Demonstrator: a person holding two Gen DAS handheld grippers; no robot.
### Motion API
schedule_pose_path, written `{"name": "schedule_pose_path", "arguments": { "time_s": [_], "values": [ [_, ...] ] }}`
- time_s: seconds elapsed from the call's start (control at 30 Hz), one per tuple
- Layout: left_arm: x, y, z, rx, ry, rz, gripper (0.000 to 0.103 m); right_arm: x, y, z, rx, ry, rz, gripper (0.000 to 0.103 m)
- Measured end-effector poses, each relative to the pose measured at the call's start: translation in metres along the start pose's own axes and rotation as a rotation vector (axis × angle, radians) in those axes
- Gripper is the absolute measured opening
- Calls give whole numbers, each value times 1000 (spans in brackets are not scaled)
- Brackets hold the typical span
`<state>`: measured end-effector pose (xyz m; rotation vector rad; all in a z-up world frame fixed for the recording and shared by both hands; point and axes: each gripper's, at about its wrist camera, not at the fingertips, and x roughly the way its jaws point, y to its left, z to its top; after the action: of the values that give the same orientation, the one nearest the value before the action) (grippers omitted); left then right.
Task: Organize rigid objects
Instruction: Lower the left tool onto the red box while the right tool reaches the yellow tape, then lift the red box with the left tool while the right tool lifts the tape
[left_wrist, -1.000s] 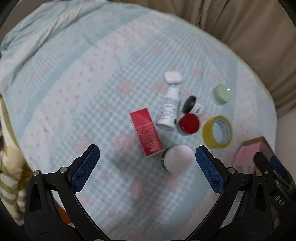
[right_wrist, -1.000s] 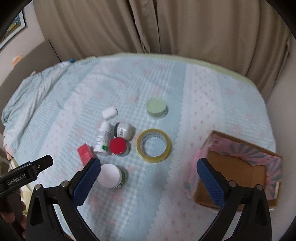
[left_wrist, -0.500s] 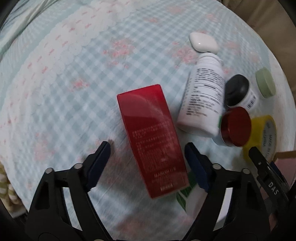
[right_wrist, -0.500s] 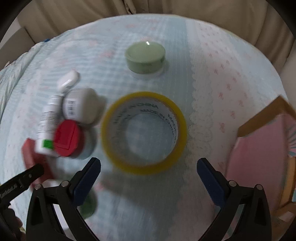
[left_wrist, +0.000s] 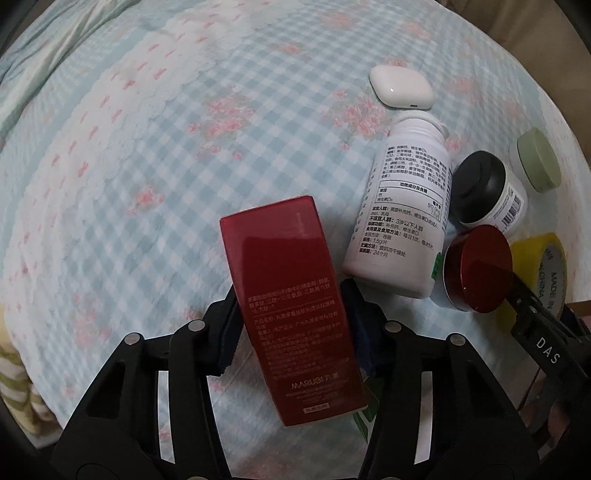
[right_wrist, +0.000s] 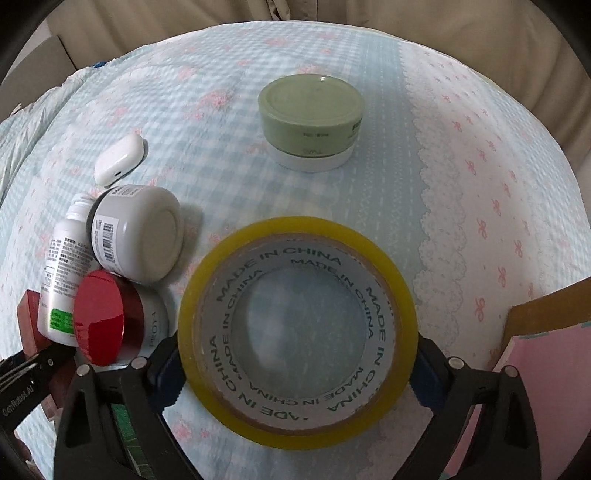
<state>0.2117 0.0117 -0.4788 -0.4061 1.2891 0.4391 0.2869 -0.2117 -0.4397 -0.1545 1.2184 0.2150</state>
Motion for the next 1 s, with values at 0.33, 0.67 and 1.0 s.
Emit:
{"name": "schedule_pose_path", "arguments": {
  "time_s": [0.33,0.67,1.0],
  "values": [
    [-25,21,-5,11,-61,-22,41,-15,0,-2,32,-13,-1,96],
    [-107,35,-7,19,-135,-71,38,-97,3,-7,78,-82,17,96],
    [-234,4,-4,209,-216,-191,38,-247,-15,-4,166,-188,12,96]
  ]
}}
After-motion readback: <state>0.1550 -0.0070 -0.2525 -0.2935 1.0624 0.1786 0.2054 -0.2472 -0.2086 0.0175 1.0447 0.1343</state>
